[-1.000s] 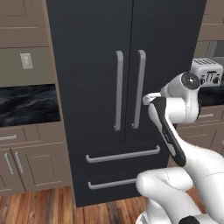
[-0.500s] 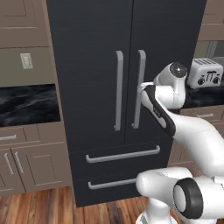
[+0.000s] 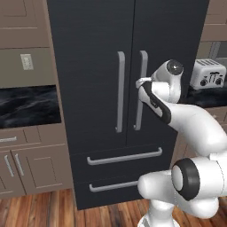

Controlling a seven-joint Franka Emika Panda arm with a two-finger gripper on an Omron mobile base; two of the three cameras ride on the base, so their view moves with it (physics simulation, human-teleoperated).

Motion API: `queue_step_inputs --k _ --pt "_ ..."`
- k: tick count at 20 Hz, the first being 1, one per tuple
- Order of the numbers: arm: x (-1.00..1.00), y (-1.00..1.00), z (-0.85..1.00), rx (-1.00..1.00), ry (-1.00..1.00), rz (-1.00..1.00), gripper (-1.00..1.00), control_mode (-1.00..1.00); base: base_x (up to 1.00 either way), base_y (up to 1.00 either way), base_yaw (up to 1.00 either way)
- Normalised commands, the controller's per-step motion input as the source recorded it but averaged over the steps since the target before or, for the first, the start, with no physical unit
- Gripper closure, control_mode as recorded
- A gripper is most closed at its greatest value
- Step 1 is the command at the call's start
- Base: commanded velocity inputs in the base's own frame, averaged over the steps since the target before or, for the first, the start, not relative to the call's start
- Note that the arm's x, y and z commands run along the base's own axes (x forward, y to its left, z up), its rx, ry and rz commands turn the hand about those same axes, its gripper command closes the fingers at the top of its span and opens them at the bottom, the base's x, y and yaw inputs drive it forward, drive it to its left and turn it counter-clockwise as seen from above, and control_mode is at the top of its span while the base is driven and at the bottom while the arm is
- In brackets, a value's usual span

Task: Retrieve the peach and orange from the fridge and place them into the bowl on the dining table.

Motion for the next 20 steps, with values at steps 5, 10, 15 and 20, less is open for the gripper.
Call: queue_step_inputs --k 5,10,15,20 --pt "0.48 0.0 -0.06 0.0 -0.18 0.0 -1.0 -1.0 0.0 0.0 0.0" --pt "0.57 -0.01 0.0 0.0 -0.02 0.0 -1.0 -1.0 0.0 0.0 0.0" --pt "0.69 -0.07 0.0 0.03 0.01 0.01 -1.0 -1.0 0.0 0.0 0.0" --pt "0.86 -0.06 -0.12 0.01 0.0 0.05 -1.0 -1.0 0.0 0.0 0.0"
